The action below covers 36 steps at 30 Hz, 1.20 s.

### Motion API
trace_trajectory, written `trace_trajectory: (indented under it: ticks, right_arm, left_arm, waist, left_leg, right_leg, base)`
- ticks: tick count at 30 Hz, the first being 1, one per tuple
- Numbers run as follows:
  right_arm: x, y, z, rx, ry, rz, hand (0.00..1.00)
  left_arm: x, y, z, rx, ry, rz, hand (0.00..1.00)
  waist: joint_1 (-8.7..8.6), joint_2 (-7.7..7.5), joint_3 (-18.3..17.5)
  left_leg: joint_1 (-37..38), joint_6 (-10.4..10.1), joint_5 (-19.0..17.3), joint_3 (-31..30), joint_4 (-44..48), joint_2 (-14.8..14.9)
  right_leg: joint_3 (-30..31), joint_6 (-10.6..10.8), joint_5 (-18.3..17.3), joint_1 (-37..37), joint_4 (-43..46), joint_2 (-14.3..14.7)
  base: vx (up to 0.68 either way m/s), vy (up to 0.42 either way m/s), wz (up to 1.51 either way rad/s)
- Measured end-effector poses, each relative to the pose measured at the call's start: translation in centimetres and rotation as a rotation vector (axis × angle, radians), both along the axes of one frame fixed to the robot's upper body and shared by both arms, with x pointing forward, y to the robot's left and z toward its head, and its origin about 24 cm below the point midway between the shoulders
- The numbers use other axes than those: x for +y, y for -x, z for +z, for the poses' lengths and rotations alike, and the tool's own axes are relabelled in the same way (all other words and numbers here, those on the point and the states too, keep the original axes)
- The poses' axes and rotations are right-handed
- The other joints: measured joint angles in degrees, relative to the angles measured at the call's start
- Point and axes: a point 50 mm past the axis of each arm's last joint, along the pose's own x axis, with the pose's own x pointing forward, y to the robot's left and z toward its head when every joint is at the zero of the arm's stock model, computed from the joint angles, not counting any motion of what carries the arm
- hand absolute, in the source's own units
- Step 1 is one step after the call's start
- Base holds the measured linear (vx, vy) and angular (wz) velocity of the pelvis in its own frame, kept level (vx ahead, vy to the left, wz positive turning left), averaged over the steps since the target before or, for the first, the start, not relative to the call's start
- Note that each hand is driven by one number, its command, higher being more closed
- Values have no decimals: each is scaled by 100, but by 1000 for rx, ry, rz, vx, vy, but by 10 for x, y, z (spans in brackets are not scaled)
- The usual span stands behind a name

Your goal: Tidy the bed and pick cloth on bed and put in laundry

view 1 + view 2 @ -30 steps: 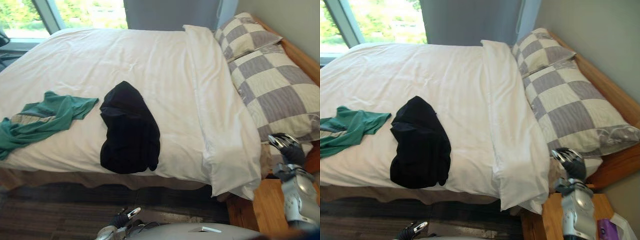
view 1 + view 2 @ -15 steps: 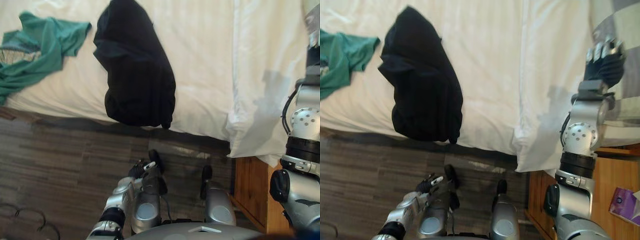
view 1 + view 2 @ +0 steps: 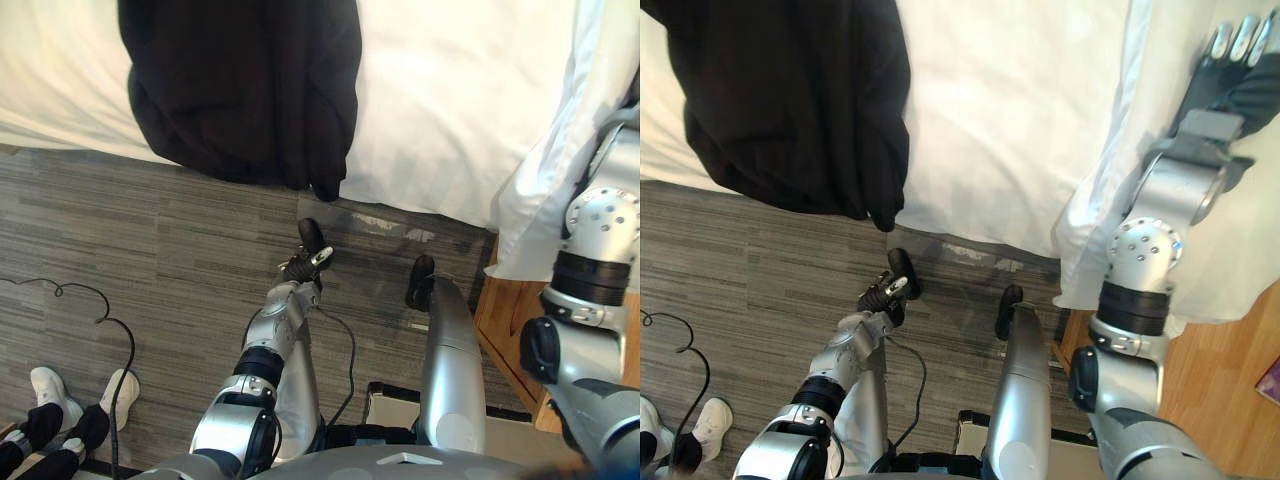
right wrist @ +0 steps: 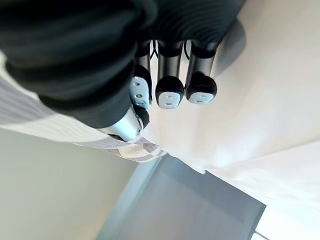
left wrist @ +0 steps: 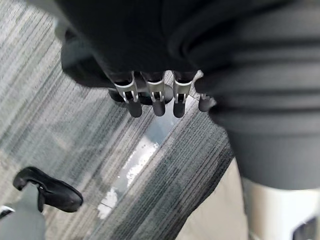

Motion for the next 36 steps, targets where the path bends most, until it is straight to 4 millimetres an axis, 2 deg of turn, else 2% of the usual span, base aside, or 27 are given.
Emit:
trace_trajectory:
  ticks: [2, 3, 5, 6, 8, 9, 11, 12, 13, 14, 15, 16, 17, 18, 21, 23, 24, 26, 27, 29, 32, 36]
  right_arm:
    - [2, -2, -27, -16, -49, -5, 100]
    - [2, -2, -33, -18, -56, -5, 100]
    - [4, -2, -63, -7, -62, -4, 100]
    - [4, -2, -71, 2, -63, -1, 100]
    - [2, 4, -114, 74, -74, -15, 100]
    - [0, 6, -128, 109, -91, -20, 100]
    - [-9, 16, -177, 258, -164, -37, 100]
    - [-14, 31, -221, 402, -246, -56, 100]
    - [-16, 47, -251, 504, -306, -74, 100]
    - [-16, 53, -260, 537, -317, -79, 100]
    - [-19, 72, -280, 613, -334, -98, 100]
    - [-23, 86, -289, 658, -332, -127, 100]
    - [-25, 90, -291, 681, -319, -139, 100]
    - [-27, 105, -299, 758, -256, -158, 0]
    - [-23, 121, -310, 898, -111, -145, 0]
    - [-10, 131, -323, 1066, 88, -79, 0]
    - [-7, 133, -326, 1103, 133, -67, 0]
    - [12, 146, -346, 1311, 404, 18, 0]
    - [16, 148, -351, 1349, 465, 40, 0]
    - [36, 165, -374, 1511, 651, 152, 0]
    - [47, 185, -396, 1642, 748, 257, 0]
    - [55, 201, -410, 1733, 784, 334, 0]
  left_arm:
    - [2, 1, -3, 33, 27, 66, 0]
    - [3, 1, -4, 38, 32, 82, 0]
    - [10, 2, -5, 44, 52, 130, 0]
    - [11, 2, -6, 46, 55, 140, 0]
    - [16, 4, -7, 40, 88, 179, 0]
    - [16, 4, -7, 37, 95, 183, 0]
    - [19, 7, -10, 31, 93, 196, 0]
    - [21, 12, -14, 34, 101, 211, 0]
    - [23, 17, -19, 46, 114, 225, 0]
    - [24, 19, -21, 51, 117, 228, 0]
    - [28, 28, -28, 69, 115, 234, 0]
    - [30, 35, -34, 87, 111, 241, 0]
    - [30, 38, -37, 94, 109, 241, 0]
    - [31, 46, -44, 113, 99, 227, 0]
    - [36, 68, -61, 182, 83, 222, 0]
    - [42, 92, -77, 252, 77, 230, 0]
    - [43, 96, -79, 265, 74, 230, 0]
    - [48, 116, -90, 335, 35, 216, 0]
    - [49, 119, -92, 352, 19, 206, 0]
    - [53, 142, -105, 448, -32, 166, 0]
    - [61, 162, -114, 511, -80, 150, 0]
    - [78, 189, -120, 548, -218, 181, 0]
  waist:
    - [-41, -32, -13]
    - [-53, -38, -16]
    - [-87, -162, -15]
    - [-105, -169, -15]
    - [-142, -182, -21]
    - [-153, -183, -21]
    - [-162, -189, -25]
    - [-177, -194, -29]
    - [-225, -195, -31]
    - [-255, -195, -35]
    - [-354, -192, -39]
    - [-406, -194, -75]
    - [-428, -200, -111]
    - [-451, -242, -233]
    - [-448, -396, -659]
    - [-430, -514, -1048]
    - [-427, -528, -1117]
    - [-410, -544, -1416]
    - [-392, -546, -1441]
    - [-294, -558, -1665]
    - [-279, -531, -1849]
    - [-279, -509, -2016]
  left_leg:
    - [41, -17, -51, 22, 64, 70]
    - [57, -16, -50, 25, 67, 71]
    - [288, -9, -44, 188, 28, 98]
    - [358, -9, -44, 229, 6, 114]
    - [722, -14, -45, 361, -93, 188]
    - [836, -16, -48, 415, -128, 204]
    - [1157, -40, -69, 537, -246, 256]
    - [1429, -53, -110, 658, -386, 260]
    - [1653, -86, -141, 779, -482, 246]
    - [1721, -86, -143, 816, -515, 245]
    - [1972, -96, -153, 934, -632, 244]
    - [2212, -105, -157, 1058, -761, 245]
    - [2292, -114, -155, 1077, -815, 240]
    - [2570, -129, -145, 1190, -998, 226]
    - [3057, -218, -74, 1365, -1417, 148]
    - [3596, -289, 5, 1523, -1856, 48]
    - [3667, -304, 18, 1545, -1925, 35]
    - [4032, -332, 51, 1591, -2259, -90]
    - [4118, -336, 52, 1596, -2321, -121]
    - [4465, -375, 144, 1590, -2593, -301]
    - [4848, -406, 207, 1519, -2872, -496]
    - [5184, -417, 202, 1509, -2949, -587]
  right_leg:
    - [68, 9, -8, 31, 32, 60]
    - [74, 9, -8, 47, 33, 61]
    - [212, 17, 34, 142, 7, 83]
    - [228, 22, 56, 202, -35, 99]
    - [324, 17, 194, 524, -310, 209]
    - [331, 12, 228, 622, -386, 216]
    - [383, 8, 340, 900, -634, 277]
    - [454, 13, 388, 1103, -788, 281]
    - [530, 15, 423, 1256, -910, 285]
    - [550, 19, 447, 1306, -964, 292]
    - [619, 33, 521, 1505, -1142, 314]
    - [663, 48, 590, 1706, -1327, 336]
    - [673, 56, 612, 1779, -1394, 343]
    - [687, 61, 670, 2023, -1600, 353]
    - [683, 69, 747, 2464, -1998, 349]
    - [610, 83, 810, 3015, -2460, 317]
    - [595, 91, 818, 3091, -2527, 304]
    - [434, 129, 861, 3581, -2934, 204]
    - [399, 143, 873, 3696, -3010, 183]
    - [214, 177, 920, 4154, -3317, 37]
    - [-82, 273, 1000, 4624, -3521, -71]
    - [-326, 317, 1064, 5093, -3710, -134]
  base:
    - [-78, -60, -15]
    - [-47, -60, -9]
    - [-30, -74, -19]
    - [-14, -78, -33]
    - [-4, -58, -33]
    - [-4, -39, -31]
    - [-1, -24, -36]
    - [16, -9, -42]
    - [15, -4, -36]
    - [50, 14, -35]
    - [66, 29, -36]
    - [78, 30, -36]
    - [76, 13, -29]
    - [79, -9, -19]
    - [113, -24, -10]
    - [168, -22, 1]
    - [163, -20, 13]
    - [181, -9, 23]
    - [188, 18, 22]
    - [207, 20, 19]
    - [207, -6, 30]
    - [102, -11, 12]
